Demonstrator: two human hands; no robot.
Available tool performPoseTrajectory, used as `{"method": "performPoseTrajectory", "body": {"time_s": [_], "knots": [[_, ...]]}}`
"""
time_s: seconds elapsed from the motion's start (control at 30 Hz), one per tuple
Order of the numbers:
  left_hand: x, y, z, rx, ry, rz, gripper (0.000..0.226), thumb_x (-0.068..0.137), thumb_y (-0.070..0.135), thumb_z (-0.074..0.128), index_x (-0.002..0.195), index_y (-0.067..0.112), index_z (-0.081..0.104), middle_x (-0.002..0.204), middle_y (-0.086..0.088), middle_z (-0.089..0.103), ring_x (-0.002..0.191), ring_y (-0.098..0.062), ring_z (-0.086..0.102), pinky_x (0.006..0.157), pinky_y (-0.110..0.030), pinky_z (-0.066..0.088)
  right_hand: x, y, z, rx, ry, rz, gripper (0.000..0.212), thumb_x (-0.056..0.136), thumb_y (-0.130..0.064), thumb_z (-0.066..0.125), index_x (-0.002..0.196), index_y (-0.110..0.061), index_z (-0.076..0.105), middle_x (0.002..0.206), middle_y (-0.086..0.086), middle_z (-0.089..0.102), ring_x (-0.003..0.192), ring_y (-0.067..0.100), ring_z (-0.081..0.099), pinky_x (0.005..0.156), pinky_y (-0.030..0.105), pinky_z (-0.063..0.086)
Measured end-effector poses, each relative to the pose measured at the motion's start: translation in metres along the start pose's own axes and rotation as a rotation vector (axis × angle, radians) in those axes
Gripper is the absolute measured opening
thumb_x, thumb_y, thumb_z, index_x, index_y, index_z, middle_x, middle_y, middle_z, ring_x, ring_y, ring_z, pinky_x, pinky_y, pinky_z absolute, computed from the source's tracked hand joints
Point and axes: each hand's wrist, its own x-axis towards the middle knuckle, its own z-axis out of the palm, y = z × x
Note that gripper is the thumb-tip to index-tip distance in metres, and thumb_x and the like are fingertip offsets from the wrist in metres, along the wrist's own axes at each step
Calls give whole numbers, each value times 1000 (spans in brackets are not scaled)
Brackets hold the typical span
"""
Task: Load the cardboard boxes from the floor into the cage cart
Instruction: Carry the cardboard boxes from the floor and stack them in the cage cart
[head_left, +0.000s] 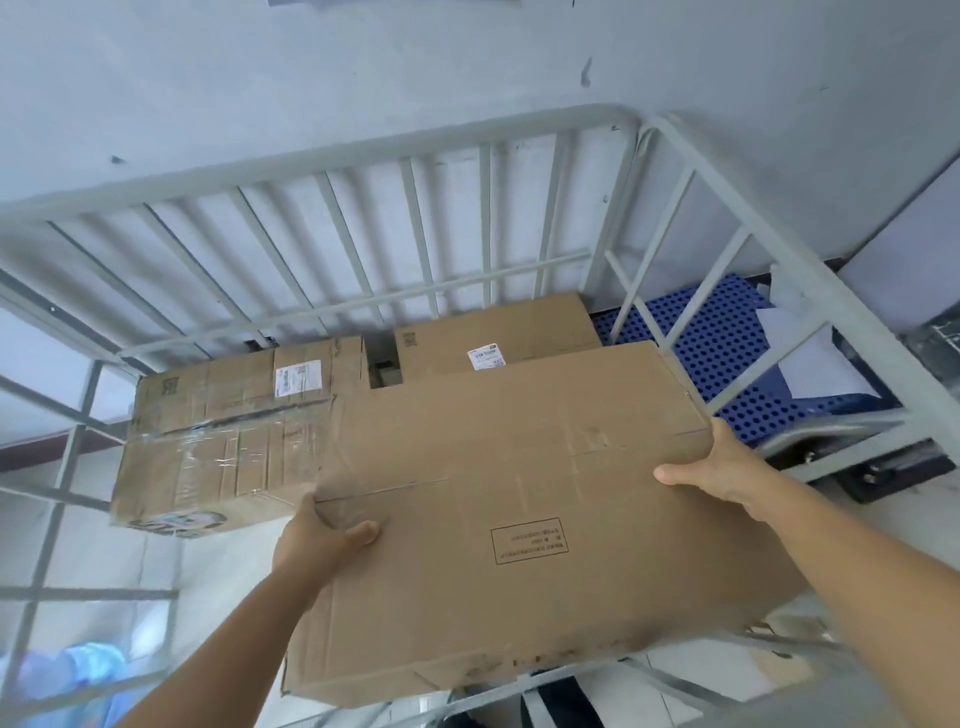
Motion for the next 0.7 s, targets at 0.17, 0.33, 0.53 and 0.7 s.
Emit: {"method": "performPoseTrajectory", "body": {"time_s": [0.17, 0.33, 0.53, 0.7], "knots": [[20, -7, 43, 34, -41, -83, 75, 46, 46, 76, 112, 21, 52, 99, 3, 66, 90, -22, 64, 81, -40, 54, 45, 17, 8, -62, -56, 53, 126, 71, -38, 86, 157, -26, -5, 163, 3, 10, 146, 31, 21, 114, 53, 29], [46, -18, 86, 64, -63, -142, 62, 61, 36, 83, 109, 18, 50, 100, 0, 64, 89, -23, 62, 79, -39, 53, 94, 30, 22, -131, -88, 86, 125, 71, -41, 85, 156, -28, -6, 162, 5, 15, 144, 33, 27, 111, 53, 33], [86, -32, 140, 93, -70, -213, 61, 66, 34, 85, 107, 8, 47, 103, -9, 60, 93, -29, 58, 75, -37, 47, 147, 45, 41, -161, -92, 130, 126, 71, -39, 86, 156, -27, -5, 163, 5, 14, 144, 34, 27, 110, 55, 34], [116, -45, 182, 75, -70, -254, 64, 67, 30, 84, 115, 11, 47, 106, -4, 59, 92, -25, 55, 74, -34, 44, 191, 64, 62, -126, -72, 181, 123, 65, -37, 90, 155, -33, 5, 156, 7, 31, 137, 36, 37, 106, 58, 38]]}}
